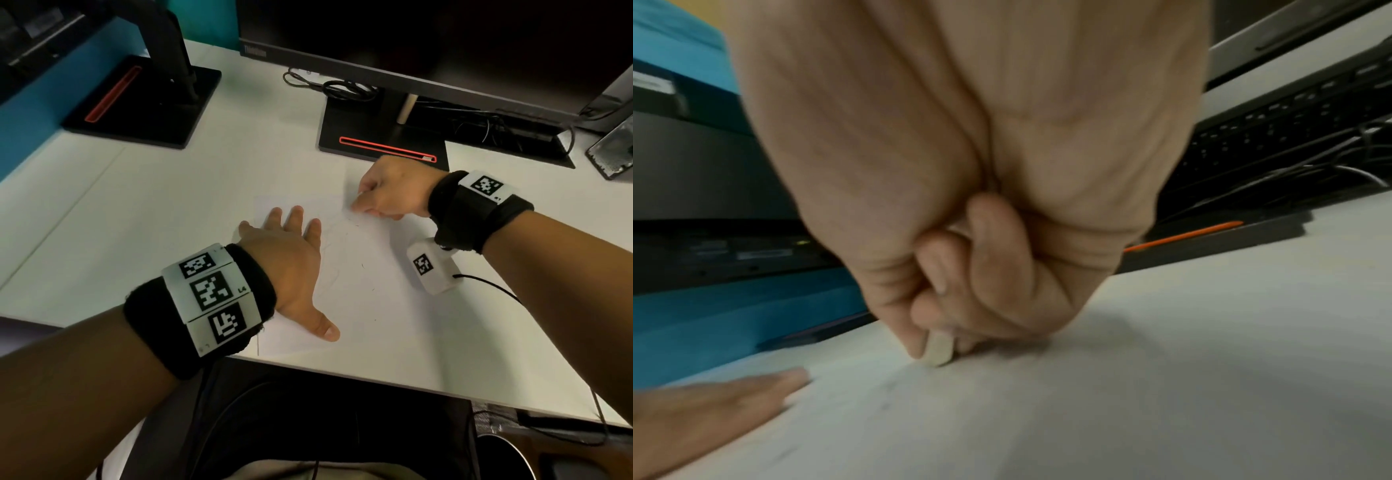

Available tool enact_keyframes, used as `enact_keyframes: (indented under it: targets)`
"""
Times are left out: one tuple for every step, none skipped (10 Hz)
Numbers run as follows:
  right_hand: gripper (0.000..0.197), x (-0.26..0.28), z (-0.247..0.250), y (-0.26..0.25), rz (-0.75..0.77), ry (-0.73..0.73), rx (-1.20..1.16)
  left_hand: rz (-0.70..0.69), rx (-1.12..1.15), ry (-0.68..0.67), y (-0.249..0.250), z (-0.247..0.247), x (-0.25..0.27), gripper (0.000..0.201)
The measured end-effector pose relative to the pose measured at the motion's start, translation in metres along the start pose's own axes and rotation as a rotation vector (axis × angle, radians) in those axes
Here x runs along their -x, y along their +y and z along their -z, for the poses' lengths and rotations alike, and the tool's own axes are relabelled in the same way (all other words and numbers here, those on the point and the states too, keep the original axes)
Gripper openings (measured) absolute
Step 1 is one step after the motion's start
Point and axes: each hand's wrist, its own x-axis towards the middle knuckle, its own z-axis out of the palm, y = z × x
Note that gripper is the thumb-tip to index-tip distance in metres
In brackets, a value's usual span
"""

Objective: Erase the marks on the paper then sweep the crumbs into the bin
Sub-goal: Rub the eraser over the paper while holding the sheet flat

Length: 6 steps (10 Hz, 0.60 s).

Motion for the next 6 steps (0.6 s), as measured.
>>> enact_keyframes:
  targets:
    - [0.032,0.003,-0.009,-0.005,0.071,-0.048,0.022,-0.004,-0.004,0.007,0.000,-0.001,-0.002,0.157]
    - [0.030,0.001,-0.007,-0.003,0.033,-0.065,-0.052,-0.008,0.000,0.006,0.000,-0.001,-0.001,0.157]
    - [0.029,-0.003,-0.002,-0.004,0.014,-0.040,-0.029,-0.008,0.007,0.006,-0.001,-0.001,-0.001,0.157]
    - [0.033,-0.001,-0.013,-0.010,0.072,-0.094,-0.033,-0.008,0.001,0.019,-0.001,-0.002,-0.003,0.157]
    - [0.034,-0.006,-0.008,-0.008,0.033,-0.037,-0.047,-0.010,0.003,0.016,-0.001,-0.003,-0.002,0.157]
    - [0.034,-0.008,-0.007,-0.012,0.045,-0.020,-0.007,-0.009,0.010,0.010,-0.001,-0.003,-0.002,0.157]
